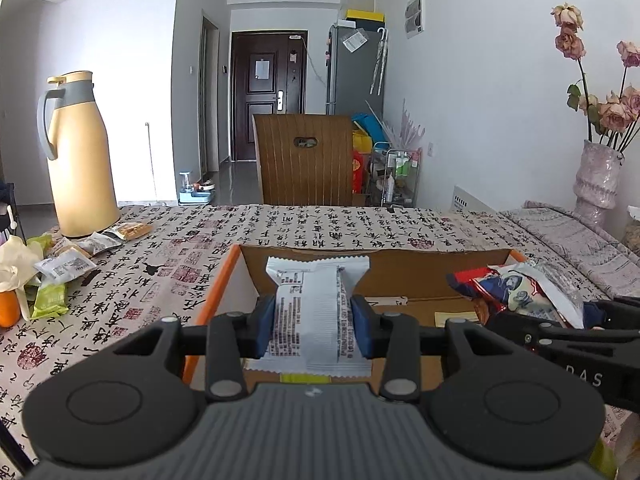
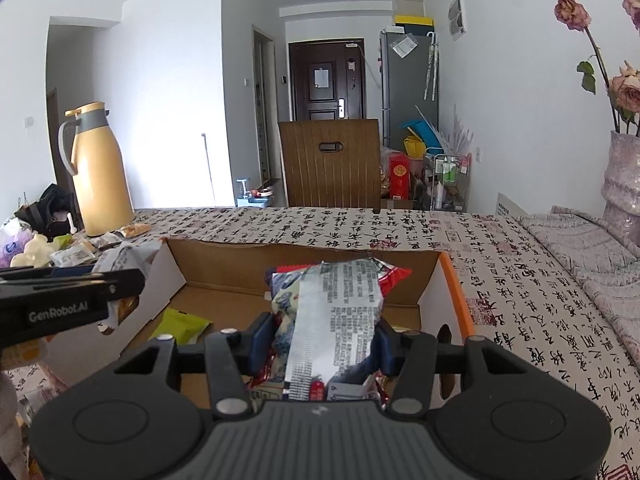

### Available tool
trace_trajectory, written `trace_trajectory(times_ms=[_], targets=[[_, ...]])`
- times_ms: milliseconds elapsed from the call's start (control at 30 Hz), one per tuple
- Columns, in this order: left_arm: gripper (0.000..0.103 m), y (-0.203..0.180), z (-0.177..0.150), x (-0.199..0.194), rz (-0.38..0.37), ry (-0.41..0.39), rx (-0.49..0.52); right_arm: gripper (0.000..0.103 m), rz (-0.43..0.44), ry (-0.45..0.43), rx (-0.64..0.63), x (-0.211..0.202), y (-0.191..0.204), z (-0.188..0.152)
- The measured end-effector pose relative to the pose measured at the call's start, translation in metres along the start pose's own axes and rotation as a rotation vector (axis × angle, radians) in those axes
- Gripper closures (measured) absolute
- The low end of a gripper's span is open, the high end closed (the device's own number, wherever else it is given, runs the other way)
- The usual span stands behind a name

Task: Organize snacks
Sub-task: 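Carry both packets over the box and open both tools to drop them inside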

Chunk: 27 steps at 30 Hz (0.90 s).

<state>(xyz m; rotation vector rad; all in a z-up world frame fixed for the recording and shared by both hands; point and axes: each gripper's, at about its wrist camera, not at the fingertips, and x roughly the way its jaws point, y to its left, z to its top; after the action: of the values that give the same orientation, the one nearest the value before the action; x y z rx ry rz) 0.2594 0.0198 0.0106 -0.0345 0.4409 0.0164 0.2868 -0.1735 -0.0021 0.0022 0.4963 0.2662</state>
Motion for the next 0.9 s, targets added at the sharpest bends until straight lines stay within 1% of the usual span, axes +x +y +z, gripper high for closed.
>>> trace_trajectory(times_ms=[33,67,100,133,167,200,233,300,400,667,900], targets=[[0.061,0.0,0.0,-0.001,0.0,-0.004,-0.002,0.046,-0.004,0.0,0.004,0.0,-0.001,0.0],[0.054,0.001,0.001,-0.001,0.002,-0.006,-0.005,0.043,-0.009,-0.002,0.006,-0.001,-0.002,0.0],[0.049,0.002,0.0,-0.002,0.003,-0.011,-0.01,0.03,-0.01,-0.002,0.012,-0.001,-0.004,0.0],[0.036,0.002,0.0,-0.003,0.009,-0.02,-0.014,0.02,-0.012,-0.003,0.022,-0.001,-0.006,0.0],[0.019,0.002,0.001,-0.005,0.018,-0.031,-0.018,0.004,-0.015,-0.006,0.033,-0.001,-0.008,0.0],[0.01,0.002,0.001,-0.007,0.032,-0.042,-0.023,0.0,-0.018,-0.01,0.044,-0.002,-0.01,0.001],[0.0,0.002,0.001,-0.01,0.049,-0.061,-0.031,0.0,-0.016,-0.013,0.052,-0.003,-0.012,0.001],[0.0,0.003,0.002,-0.014,0.061,-0.078,-0.043,0.0,-0.013,-0.013,0.071,-0.003,-0.016,0.001],[0.0,0.004,0.003,-0.011,0.06,-0.063,-0.054,0.0,-0.015,-0.012,0.081,-0.004,-0.018,0.001],[0.0,0.003,0.004,-0.015,0.058,-0.068,-0.054,0.0,-0.016,-0.023,0.078,-0.006,-0.017,0.003],[0.0,0.001,0.013,-0.022,0.057,-0.076,-0.061,0.0,-0.035,-0.035,0.068,-0.014,-0.017,0.013]])
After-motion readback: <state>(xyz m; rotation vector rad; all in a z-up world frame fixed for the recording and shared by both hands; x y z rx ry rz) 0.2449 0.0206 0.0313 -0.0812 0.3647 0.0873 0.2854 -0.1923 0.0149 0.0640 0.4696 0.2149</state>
